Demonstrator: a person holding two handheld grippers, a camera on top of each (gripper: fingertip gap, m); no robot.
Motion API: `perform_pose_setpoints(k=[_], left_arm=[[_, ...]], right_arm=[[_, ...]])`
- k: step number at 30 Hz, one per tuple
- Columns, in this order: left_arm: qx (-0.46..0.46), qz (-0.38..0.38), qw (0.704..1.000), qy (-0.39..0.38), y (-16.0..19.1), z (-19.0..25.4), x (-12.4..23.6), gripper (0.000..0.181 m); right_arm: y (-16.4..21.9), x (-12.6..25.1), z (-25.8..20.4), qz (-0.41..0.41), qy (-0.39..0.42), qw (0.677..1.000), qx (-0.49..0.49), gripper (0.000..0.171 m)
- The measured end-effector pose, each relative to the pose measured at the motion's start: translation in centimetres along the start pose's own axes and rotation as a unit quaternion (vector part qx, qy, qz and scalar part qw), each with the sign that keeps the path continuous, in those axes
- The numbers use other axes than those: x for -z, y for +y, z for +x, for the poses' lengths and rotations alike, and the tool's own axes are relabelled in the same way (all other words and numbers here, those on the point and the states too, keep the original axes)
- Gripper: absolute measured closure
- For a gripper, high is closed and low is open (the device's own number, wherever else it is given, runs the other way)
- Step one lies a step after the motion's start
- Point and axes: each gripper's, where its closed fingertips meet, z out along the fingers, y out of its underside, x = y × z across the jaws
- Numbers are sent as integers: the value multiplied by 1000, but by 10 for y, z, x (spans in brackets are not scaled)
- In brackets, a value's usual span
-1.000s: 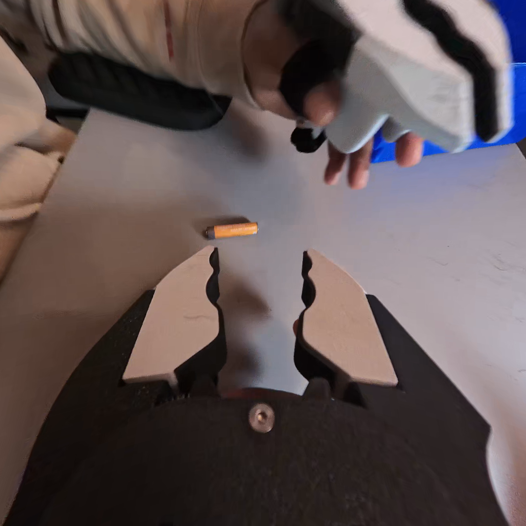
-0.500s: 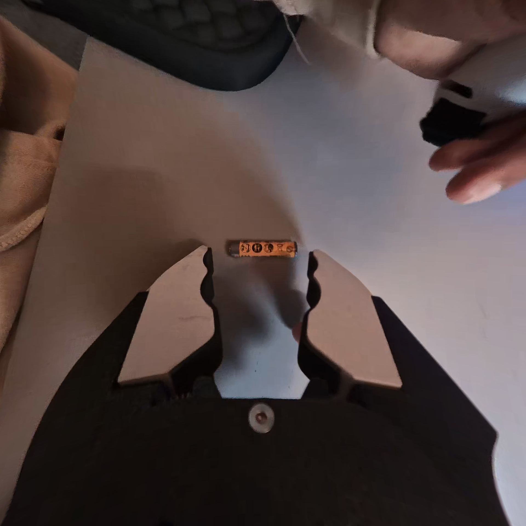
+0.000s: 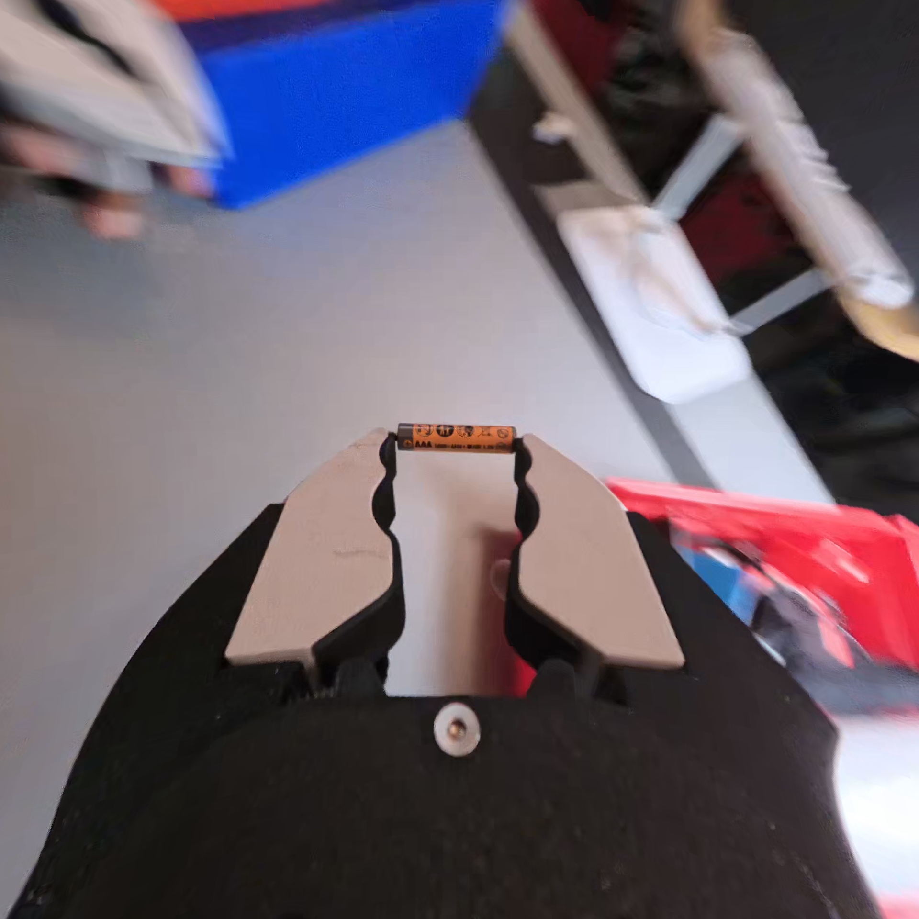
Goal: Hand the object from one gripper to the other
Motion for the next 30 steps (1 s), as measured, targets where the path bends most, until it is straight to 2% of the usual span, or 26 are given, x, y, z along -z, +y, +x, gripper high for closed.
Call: perform_pose_setpoints(k=[1, 3, 5, 9, 12, 17, 22, 26, 30], left_arm=[[0, -3, 1000, 2, 2, 1, -1, 181], [-3, -12, 1000, 3, 6, 3, -2, 181], [-4, -18, 1000, 4, 9, 5, -4, 181], [1, -36, 999, 4, 18, 7, -7, 180], [0, -43, 999, 3, 23, 7, -7, 180], [-5, -43, 999, 5, 24, 4, -6, 173], [8, -31, 999, 6, 19, 2, -3, 170], [2, -18, 1000, -22, 5, -9, 4, 177], [-33, -43, 996, -64, -19, -30, 25, 181]], right_arm=[[13, 6, 36, -19, 49, 999, -13, 126], [44, 14, 96, -70, 114, 990, -41, 126], [74, 12, 137, -120, 138, 981, -67, 126], [109, -11, 181, -167, 137, 969, -120, 126], [98, -30, 187, -130, 111, 974, -151, 126], [67, -23, 201, -52, 158, 977, -133, 113], [26, 13, 168, 89, 159, 973, -143, 112], [16, 36, 97, 167, 90, 968, -165, 115], [27, 40, 20, 200, 5, 960, -196, 125]])
